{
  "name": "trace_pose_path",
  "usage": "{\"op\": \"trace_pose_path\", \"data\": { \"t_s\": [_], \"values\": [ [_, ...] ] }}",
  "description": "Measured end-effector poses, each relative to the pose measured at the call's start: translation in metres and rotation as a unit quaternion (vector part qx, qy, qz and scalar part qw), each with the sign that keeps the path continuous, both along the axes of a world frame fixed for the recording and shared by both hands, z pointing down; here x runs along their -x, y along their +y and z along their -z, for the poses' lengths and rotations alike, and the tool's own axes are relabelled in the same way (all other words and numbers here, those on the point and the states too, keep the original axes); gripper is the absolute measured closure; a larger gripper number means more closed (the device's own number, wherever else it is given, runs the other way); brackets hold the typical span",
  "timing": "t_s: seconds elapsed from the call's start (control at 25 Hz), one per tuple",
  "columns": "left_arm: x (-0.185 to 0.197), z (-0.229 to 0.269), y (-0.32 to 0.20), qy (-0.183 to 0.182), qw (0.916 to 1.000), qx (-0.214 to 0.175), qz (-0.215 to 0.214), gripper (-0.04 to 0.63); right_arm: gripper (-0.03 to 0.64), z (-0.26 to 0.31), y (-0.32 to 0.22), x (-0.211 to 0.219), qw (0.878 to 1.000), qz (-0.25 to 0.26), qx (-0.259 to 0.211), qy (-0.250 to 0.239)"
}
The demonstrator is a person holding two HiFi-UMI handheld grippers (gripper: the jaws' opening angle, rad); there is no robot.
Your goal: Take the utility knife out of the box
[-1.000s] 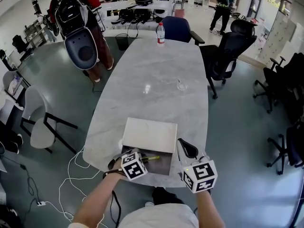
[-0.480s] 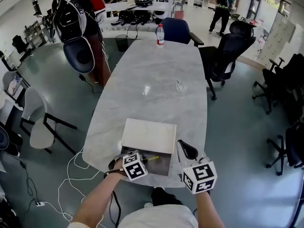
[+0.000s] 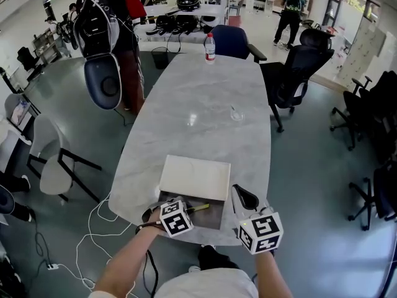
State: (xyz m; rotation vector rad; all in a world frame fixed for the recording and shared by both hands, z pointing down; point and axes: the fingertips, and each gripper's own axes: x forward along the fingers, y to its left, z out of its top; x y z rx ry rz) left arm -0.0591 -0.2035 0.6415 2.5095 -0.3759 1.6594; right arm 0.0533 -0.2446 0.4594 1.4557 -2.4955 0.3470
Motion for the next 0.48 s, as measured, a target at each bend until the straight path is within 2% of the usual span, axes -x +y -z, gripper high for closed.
{"op": "trace_pose_path", "data": {
  "t_s": [0.48],
  "values": [
    [-0.001, 0.020, 0.003, 0.008, 0.9993, -0.036, 0.003, 0.535, 0.612, 0.004, 0.007, 0.009, 1.000, 0.010, -0.006, -0.003]
  ]
}}
